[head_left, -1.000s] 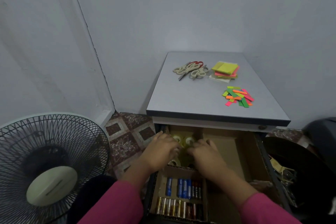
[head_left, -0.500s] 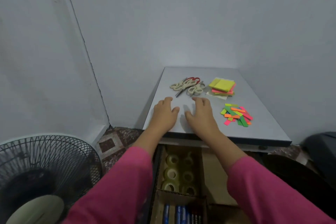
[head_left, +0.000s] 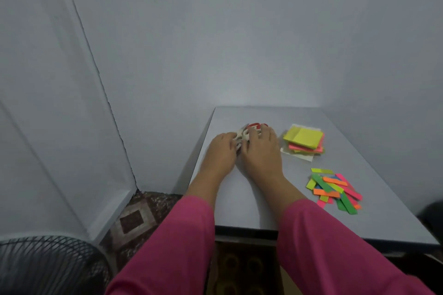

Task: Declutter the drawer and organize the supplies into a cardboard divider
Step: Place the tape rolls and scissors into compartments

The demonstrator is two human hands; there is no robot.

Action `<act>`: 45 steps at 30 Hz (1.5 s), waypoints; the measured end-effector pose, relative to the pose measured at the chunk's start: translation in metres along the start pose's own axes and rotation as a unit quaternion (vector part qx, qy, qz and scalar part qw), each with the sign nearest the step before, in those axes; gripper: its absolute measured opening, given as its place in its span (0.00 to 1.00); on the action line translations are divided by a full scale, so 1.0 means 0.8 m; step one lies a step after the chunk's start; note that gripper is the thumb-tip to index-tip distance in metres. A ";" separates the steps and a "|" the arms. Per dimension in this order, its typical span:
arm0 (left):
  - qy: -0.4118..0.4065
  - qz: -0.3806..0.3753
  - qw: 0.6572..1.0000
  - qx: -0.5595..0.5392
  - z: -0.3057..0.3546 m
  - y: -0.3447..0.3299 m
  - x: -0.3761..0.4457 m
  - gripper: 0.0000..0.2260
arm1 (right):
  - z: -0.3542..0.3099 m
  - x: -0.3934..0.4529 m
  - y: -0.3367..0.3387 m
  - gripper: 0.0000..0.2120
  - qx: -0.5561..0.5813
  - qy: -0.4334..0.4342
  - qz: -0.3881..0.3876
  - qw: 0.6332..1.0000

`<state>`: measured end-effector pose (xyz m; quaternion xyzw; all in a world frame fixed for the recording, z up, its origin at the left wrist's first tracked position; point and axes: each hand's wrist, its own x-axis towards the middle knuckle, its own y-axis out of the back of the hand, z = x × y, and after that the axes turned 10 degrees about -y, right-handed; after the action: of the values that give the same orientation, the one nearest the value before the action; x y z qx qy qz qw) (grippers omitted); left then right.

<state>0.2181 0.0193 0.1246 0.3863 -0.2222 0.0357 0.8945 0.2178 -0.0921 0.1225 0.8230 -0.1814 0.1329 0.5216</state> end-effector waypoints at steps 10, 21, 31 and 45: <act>-0.022 -0.088 0.986 0.138 -0.016 -0.017 0.039 0.18 | 0.004 0.020 -0.016 0.22 -0.054 -0.058 -0.087 0.993; -0.023 -0.094 0.989 0.115 -0.011 -0.010 0.018 0.19 | 0.005 0.020 -0.003 0.24 -0.059 -0.015 -0.123 0.990; 0.002 -0.085 0.989 0.121 0.000 -0.002 -0.030 0.20 | 0.011 -0.021 0.013 0.24 -0.049 0.019 -0.138 0.989; 0.011 -0.052 0.993 0.101 0.049 0.020 -0.130 0.19 | 0.023 -0.110 0.053 0.21 -0.032 0.055 -0.138 0.988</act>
<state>0.1067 0.0143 0.1148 0.4851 -0.1869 0.0158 0.8541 0.1207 -0.1109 0.1134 0.8146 -0.0413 0.0985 0.5701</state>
